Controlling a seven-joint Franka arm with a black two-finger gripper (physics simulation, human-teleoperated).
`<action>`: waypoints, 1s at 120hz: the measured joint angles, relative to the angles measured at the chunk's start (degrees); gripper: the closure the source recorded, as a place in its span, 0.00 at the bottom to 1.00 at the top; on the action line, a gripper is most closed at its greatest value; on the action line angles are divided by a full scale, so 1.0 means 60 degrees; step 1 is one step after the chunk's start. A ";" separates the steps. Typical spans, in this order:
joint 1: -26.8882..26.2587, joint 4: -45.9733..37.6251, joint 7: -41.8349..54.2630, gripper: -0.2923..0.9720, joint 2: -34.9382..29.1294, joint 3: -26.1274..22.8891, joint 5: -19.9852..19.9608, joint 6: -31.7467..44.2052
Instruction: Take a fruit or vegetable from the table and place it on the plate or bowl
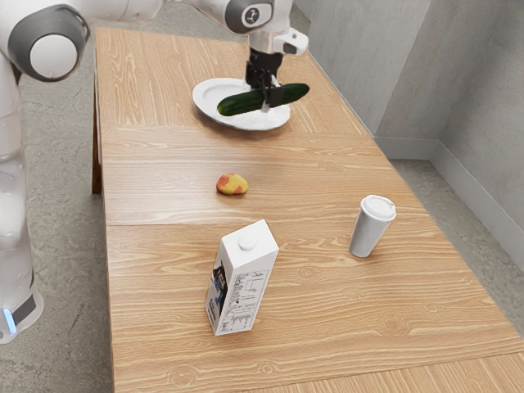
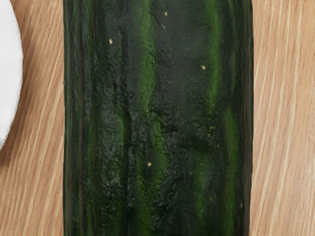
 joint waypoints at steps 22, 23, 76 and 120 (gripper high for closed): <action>0.2308 0.1694 -0.0077 0.62 0.0831 -0.1790 -0.0095 -0.0360; 0.2380 0.1795 -0.0087 0.62 0.0905 -0.1835 -0.0098 -0.0365; 0.4432 0.4052 -0.0746 0.64 0.3276 -0.2004 -0.0221 0.0086; 0.5235 0.3976 -0.1099 0.65 0.3707 -0.1825 -0.0204 -0.0046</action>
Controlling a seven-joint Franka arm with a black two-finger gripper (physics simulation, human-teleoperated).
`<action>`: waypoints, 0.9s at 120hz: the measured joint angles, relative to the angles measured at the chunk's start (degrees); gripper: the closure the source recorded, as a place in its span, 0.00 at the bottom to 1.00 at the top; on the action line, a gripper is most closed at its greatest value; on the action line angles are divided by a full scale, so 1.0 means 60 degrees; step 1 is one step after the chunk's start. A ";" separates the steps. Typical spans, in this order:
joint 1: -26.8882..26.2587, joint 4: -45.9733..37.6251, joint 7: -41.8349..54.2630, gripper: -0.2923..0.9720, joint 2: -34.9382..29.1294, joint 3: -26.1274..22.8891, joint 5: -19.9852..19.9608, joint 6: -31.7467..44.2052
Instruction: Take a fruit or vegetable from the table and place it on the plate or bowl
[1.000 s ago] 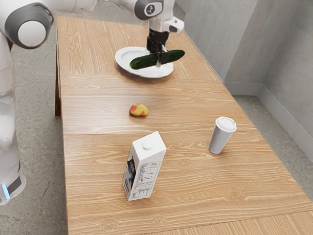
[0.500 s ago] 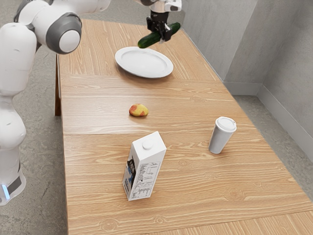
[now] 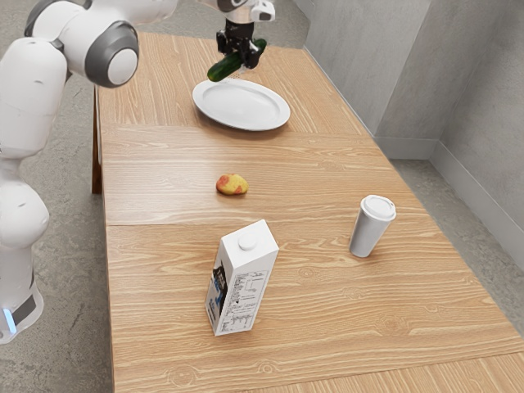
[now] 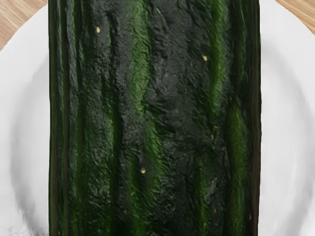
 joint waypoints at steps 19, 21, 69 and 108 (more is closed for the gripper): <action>0.0415 -0.0011 -0.0082 0.65 0.0380 -0.0141 -0.0096 -0.0005; 0.0413 -0.0007 -0.0089 0.65 0.0400 -0.0204 -0.0104 -0.0005; 0.0404 0.0006 -0.0183 0.66 0.0481 -0.0565 -0.0271 0.0034; 0.0385 0.0030 -0.0090 0.66 0.0541 -0.0590 -0.0617 0.0158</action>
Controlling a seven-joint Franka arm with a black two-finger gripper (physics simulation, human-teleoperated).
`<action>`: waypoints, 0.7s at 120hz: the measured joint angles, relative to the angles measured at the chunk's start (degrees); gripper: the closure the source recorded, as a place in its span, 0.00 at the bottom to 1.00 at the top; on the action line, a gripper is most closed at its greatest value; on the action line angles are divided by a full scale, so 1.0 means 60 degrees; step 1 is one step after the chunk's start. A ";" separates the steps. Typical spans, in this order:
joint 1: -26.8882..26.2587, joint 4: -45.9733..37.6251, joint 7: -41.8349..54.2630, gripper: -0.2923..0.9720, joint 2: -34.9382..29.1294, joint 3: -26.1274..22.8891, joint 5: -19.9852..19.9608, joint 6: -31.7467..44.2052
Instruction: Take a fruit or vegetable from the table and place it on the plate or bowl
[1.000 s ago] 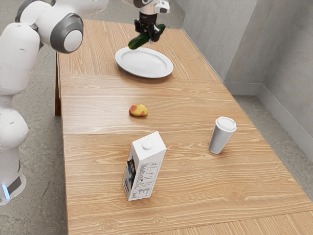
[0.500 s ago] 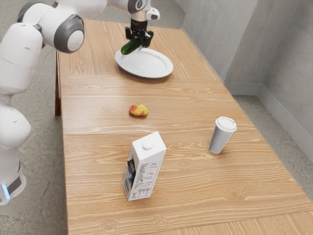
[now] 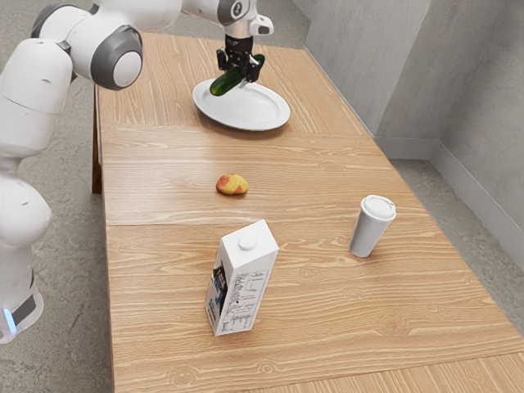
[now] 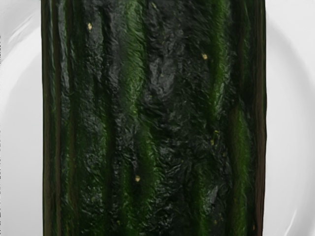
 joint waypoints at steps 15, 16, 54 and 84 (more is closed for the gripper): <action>0.0036 0.0004 0.0014 0.64 0.0011 -0.0166 -0.0032 0.0223; 0.0039 0.0004 0.0014 0.62 0.0012 -0.0180 -0.0043 0.0243; 0.0124 0.0009 0.0062 0.27 -0.0181 -0.0219 -0.0905 0.0584; -0.0643 0.0142 0.1954 0.24 -0.1907 -0.2401 -0.3741 -0.2637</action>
